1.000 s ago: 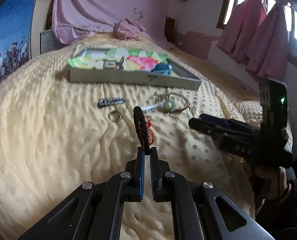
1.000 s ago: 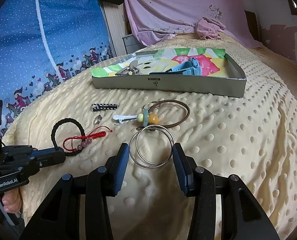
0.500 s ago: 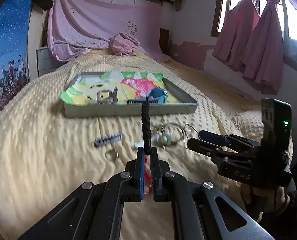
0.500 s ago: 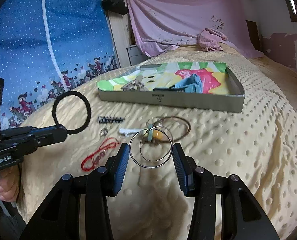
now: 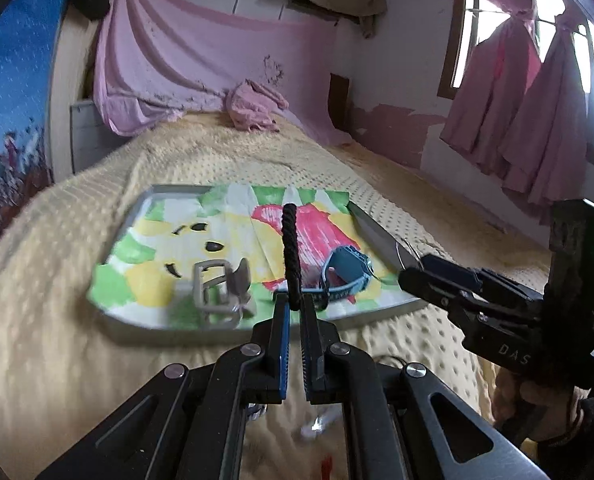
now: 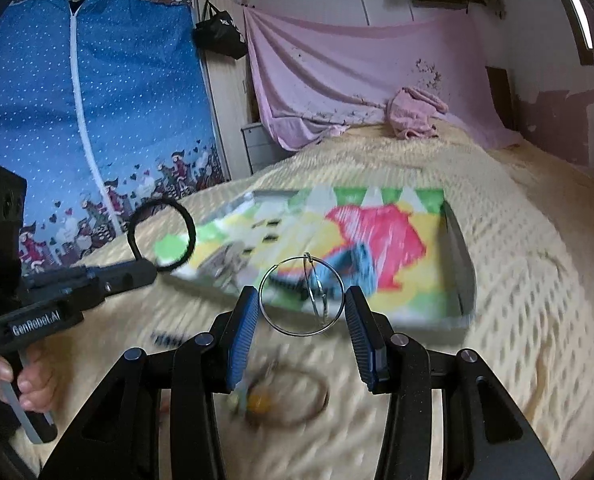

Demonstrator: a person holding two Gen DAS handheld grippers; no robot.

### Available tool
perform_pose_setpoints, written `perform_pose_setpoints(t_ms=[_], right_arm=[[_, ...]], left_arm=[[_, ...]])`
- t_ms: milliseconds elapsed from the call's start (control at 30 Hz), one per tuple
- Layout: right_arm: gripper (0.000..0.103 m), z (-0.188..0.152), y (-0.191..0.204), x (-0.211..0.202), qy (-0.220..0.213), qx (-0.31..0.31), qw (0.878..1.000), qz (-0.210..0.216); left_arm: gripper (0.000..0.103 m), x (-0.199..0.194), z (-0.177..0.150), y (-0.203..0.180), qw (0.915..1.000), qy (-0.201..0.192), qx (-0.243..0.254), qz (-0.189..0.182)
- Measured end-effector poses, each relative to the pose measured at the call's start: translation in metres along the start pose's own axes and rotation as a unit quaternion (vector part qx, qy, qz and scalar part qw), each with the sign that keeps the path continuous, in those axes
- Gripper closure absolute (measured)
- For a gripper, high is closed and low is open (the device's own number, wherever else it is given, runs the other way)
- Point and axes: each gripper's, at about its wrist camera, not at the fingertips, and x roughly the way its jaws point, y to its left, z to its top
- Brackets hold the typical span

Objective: Organize jewelry
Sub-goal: 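Carry the hair tie and silver ring into the tray while both grippers release them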

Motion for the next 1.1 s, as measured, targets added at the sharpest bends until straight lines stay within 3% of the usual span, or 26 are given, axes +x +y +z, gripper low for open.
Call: perform_pose_setpoints(t_ms=[133,333,500,733,800,833,867,900,1100], right_arm=[[0.063,0.016,-0.004,0.022,0.004,0.002,1.0,-0.015],[0.063,0.006,-0.016,0.044,0.042,0.011,0.999,-0.034],[0.063,-0.009,-0.027,0.058,0.071,0.031,0.996,-0.034],[0.062,-0.013,-0.03,0.06,0.067,0.036,0.996,-0.04],[0.062,-0.015,-0.031,0.055,0.064,0.037,0.996,-0.043],[0.062,-0.016,-0.031,0.053,0.062,0.037,0.996,-0.045],[0.061,-0.017,-0.033,0.052,0.061,0.037,0.996,-0.046],[0.061,-0.018,-0.032,0.05,0.06,0.036,0.996,-0.048],[0.056,-0.018,-0.033,0.038,0.044,0.037,0.997,-0.05]], left_arm=[[0.098,0.029,0.006,0.003,0.9994,0.026,-0.005,-0.024],[0.098,0.059,-0.003,0.003,0.9975,0.065,-0.015,-0.024],[0.097,0.062,-0.005,0.005,0.9969,0.068,-0.03,-0.025],[0.095,0.057,-0.005,0.004,0.9973,0.067,-0.031,-0.004],[0.086,0.054,-0.005,0.003,0.9976,0.064,-0.028,0.001],[0.071,0.051,-0.005,0.003,0.9978,0.06,-0.026,0.005],[0.05,0.049,-0.005,0.003,0.998,0.056,-0.026,0.008],[0.043,0.045,-0.005,0.003,0.9984,0.048,-0.026,0.015],[0.041,0.026,-0.009,0.002,0.9989,0.018,-0.028,0.032]])
